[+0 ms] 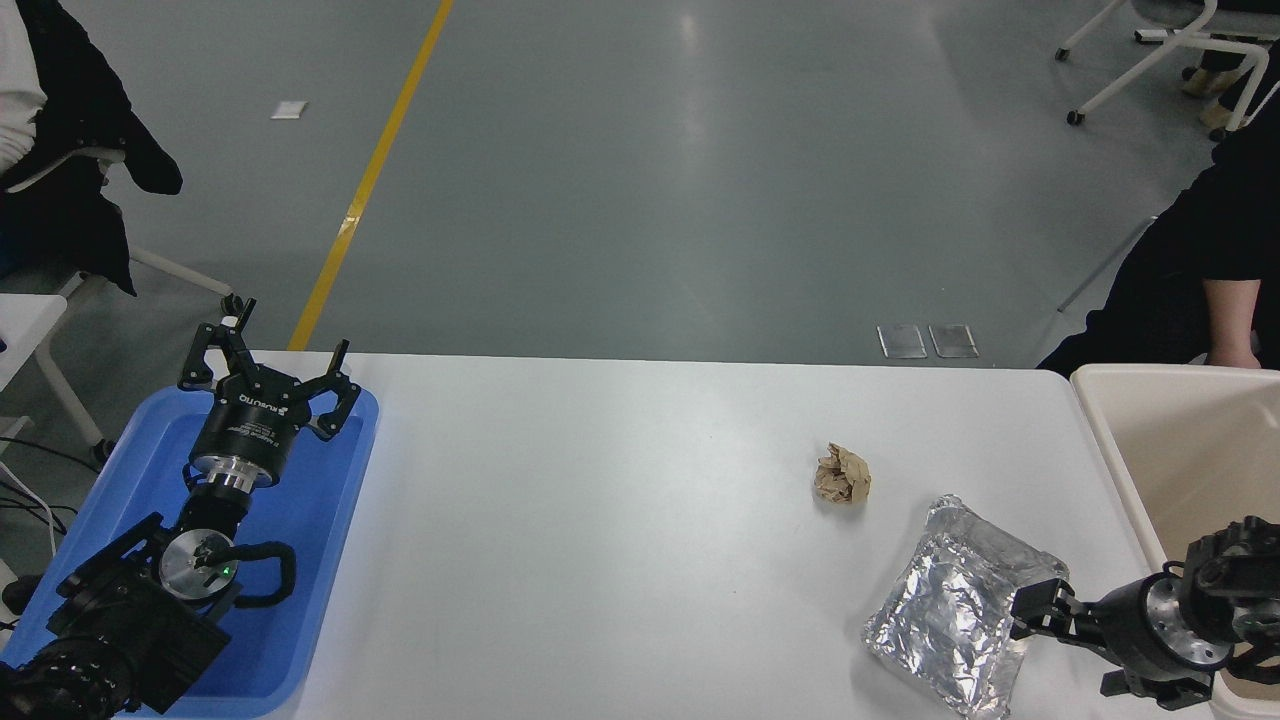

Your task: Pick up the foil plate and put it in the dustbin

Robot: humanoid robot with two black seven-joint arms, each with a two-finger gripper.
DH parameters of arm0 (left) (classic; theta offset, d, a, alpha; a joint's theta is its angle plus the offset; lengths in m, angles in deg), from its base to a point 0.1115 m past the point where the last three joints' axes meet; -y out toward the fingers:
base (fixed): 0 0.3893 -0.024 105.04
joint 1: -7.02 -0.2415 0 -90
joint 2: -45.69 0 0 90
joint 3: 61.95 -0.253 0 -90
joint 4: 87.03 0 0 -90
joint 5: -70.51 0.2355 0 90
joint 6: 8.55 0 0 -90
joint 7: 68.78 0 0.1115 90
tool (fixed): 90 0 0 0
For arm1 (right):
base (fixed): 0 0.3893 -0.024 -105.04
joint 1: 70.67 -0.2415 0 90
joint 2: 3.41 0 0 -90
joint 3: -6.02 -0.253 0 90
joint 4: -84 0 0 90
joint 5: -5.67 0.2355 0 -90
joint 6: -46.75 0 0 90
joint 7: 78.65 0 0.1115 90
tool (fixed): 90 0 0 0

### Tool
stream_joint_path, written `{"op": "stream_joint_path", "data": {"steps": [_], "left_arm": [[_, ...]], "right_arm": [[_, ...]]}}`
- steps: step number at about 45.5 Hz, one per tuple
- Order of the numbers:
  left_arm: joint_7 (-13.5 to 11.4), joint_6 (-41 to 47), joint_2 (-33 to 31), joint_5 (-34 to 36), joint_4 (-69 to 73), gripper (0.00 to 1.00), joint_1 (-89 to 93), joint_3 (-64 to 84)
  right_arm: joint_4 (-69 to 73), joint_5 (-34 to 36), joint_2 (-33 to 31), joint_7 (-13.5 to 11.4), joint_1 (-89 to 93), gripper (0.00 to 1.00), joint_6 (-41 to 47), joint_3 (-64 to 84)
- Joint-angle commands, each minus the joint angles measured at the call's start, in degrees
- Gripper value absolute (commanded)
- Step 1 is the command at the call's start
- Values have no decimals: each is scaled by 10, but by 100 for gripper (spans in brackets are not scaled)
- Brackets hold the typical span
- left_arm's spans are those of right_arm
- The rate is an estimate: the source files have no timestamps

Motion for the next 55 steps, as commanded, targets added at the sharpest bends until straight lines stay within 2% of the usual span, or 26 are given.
{"op": "stream_joint_path", "data": {"steps": [1, 5, 6, 9, 16, 18, 24, 32, 41, 47, 55], "left_arm": [[0, 0, 0, 0, 0, 100, 0, 0], [0, 0, 0, 0, 0, 100, 0, 0], [0, 0, 0, 0, 0, 100, 0, 0], [0, 0, 0, 0, 0, 100, 0, 0], [0, 0, 0, 0, 0, 100, 0, 0], [0, 0, 0, 0, 0, 100, 0, 0], [0, 0, 0, 0, 0, 100, 0, 0], [0, 0, 0, 0, 0, 100, 0, 0], [0, 0, 0, 0, 0, 100, 0, 0], [0, 0, -1, 0, -1, 100, 0, 0], [0, 0, -1, 0, 0, 100, 0, 0]], "right_arm": [[-6, -2, 18, 1, 20, 93, -46, -14], [-13, -3, 26, 1, 28, 88, -66, -14], [-15, -4, 28, 2, 30, 83, -71, -14], [-19, -9, 34, 2, 36, 64, -82, -13], [-22, -11, 37, 3, 44, 12, -90, -9], [-22, -12, 37, 4, 44, 1, -90, -9], [-22, -15, 34, 6, 40, 0, -101, -8], [-22, -58, 29, 7, 26, 0, -108, -6], [-19, -58, 8, 6, 5, 0, -107, -2], [-15, -59, -22, 1, -34, 0, -86, 10], [-14, -59, -53, 0, -151, 0, -7, 71]]}}
